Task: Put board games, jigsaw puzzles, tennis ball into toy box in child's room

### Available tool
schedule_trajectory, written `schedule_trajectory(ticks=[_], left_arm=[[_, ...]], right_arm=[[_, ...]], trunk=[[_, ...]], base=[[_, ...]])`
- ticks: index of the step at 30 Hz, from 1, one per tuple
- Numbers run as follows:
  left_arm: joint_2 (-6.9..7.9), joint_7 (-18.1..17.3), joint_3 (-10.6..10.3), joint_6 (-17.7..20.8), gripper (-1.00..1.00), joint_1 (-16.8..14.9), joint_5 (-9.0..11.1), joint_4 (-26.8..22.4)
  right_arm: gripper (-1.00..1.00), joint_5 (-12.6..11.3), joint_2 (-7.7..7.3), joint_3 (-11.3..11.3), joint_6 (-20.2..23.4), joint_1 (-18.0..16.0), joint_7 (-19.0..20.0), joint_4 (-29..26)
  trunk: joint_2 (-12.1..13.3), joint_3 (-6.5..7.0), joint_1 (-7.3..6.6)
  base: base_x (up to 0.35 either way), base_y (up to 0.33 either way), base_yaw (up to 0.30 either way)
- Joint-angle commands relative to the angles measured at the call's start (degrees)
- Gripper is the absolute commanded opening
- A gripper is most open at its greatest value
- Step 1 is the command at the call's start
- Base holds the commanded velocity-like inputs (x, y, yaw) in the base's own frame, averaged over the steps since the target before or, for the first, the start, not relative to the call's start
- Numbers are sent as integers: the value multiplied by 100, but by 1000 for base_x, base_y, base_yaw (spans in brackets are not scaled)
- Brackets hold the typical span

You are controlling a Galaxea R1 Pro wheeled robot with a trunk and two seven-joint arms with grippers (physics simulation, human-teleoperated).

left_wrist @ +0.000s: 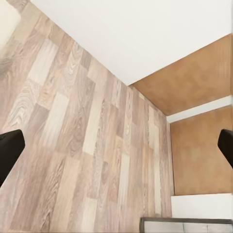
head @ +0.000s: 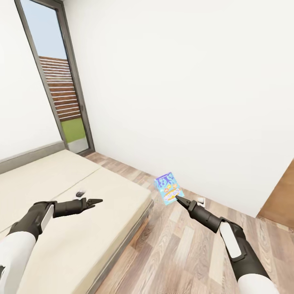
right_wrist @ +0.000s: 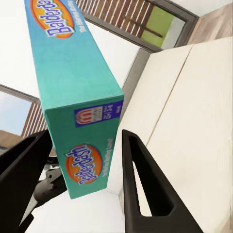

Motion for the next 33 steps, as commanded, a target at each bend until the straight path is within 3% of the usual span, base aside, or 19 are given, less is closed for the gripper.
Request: schedule_trajectory(ticks=[1,11,33], left_arm=[[-1,-24,17,52,100,-4,-11,-3],[-1,-32,15,50,100,-4,-10,-3],[-1,-29,14,47,100,-4,-6,-3]], right_arm=[[-100,-37,2,-10,42,-7,7,4],[-100,-34,7,-9,42,-7,7,9],[-100,-36,4,-17,42,-7,5,15]], trunk=[[31,7,-20],[432,187,-239],[432,187,-239]], base=[[0,0,-279],[0,0,-279],[0,0,-279]])
